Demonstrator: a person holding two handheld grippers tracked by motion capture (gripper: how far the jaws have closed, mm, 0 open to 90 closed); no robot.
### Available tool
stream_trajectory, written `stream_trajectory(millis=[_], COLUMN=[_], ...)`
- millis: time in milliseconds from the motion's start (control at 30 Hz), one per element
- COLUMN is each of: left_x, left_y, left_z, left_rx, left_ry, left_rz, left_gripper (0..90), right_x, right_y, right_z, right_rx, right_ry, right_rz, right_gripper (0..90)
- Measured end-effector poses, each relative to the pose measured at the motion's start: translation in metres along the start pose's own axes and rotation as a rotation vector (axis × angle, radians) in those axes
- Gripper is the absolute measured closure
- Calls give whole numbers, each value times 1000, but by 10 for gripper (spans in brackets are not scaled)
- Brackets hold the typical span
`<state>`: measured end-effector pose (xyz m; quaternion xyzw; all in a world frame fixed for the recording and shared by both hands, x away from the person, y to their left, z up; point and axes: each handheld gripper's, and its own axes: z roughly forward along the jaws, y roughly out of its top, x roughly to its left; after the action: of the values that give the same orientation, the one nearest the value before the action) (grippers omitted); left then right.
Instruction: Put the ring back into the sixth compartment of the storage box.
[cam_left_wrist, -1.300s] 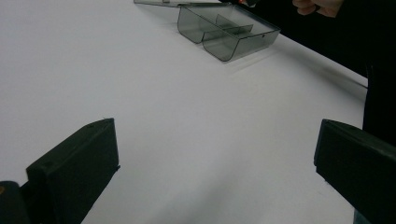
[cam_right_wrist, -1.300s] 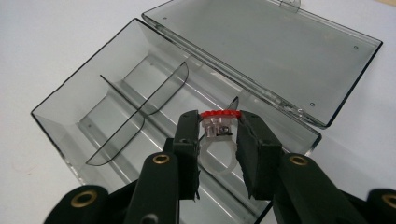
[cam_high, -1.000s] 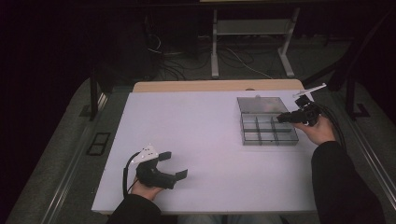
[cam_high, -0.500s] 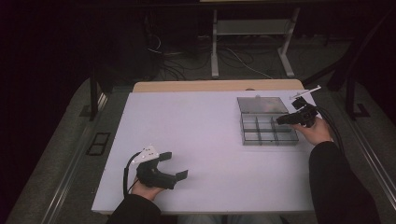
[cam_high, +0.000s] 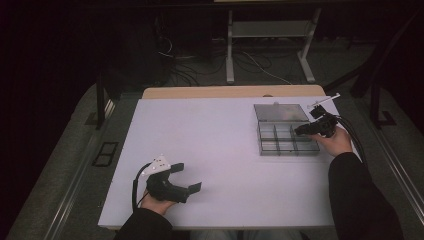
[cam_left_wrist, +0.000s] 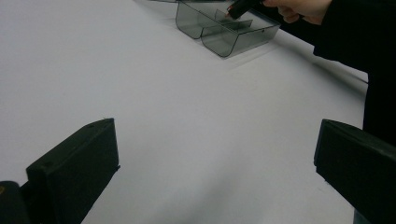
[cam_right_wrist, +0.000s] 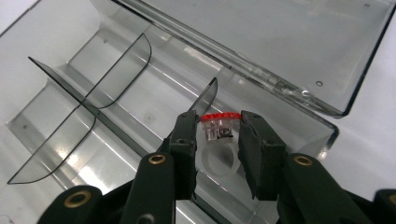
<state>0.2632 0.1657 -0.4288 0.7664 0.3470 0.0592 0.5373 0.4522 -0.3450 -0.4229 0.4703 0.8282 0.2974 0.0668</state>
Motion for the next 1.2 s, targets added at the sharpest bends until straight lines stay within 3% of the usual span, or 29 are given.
stream_trajectory(millis=[267,433,700,900,1200], left_x=[0,0,-1,-1,-1], left_y=[0,0,0,0,1], left_z=[-1,0,0,0,0], left_rx=[0,0,-4,-6,-5], left_ry=[0,-1,-3,-4,-10], left_rz=[-6,-7,-6,-5,-3], left_gripper=[0,0,0,0,0], right_x=[2,6,10,19,39], right_y=[0,-1,-8,-12,-21], right_z=[-10,-17,-30,-42,-61], right_rx=[-12,-38,-82,-131,-185], right_ry=[-5,-9,-3,7,44], right_rz=[0,15,77,101,89], right_gripper=[621,530,374,207,107])
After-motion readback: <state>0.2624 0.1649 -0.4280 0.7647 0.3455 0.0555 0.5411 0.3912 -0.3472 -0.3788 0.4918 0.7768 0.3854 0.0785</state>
